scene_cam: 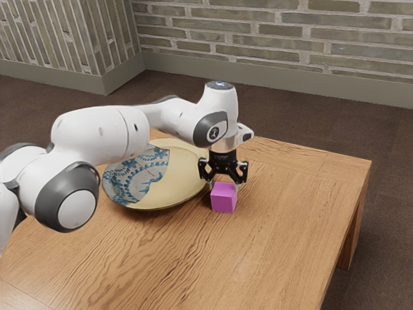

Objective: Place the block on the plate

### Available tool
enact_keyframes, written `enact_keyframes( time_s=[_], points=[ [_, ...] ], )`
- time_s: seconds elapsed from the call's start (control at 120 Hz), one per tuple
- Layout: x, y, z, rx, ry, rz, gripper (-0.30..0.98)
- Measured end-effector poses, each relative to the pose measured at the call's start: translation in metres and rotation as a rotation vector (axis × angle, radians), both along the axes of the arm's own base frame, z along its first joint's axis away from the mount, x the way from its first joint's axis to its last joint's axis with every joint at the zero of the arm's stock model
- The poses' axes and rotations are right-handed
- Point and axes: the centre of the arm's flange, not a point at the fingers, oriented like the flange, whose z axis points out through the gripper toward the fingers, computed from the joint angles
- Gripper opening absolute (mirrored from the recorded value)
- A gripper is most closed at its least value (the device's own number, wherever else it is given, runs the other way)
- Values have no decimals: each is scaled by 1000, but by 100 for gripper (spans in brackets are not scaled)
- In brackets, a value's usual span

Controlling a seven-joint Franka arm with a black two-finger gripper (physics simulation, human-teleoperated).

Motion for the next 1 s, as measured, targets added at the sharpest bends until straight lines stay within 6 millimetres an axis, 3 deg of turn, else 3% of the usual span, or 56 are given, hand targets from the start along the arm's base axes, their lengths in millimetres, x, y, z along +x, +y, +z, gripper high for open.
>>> enact_keyframes(
  time_s=[0.475,0.775,0.875,1.0],
  points=[
    [1,-2,-7,0,-14,-13,41],
    [3,-1,4,6,-32,-16,37],
    [6,12,29,18,-57,0,36],
    [6,32,90,32,-110,26,25]
  ],
)
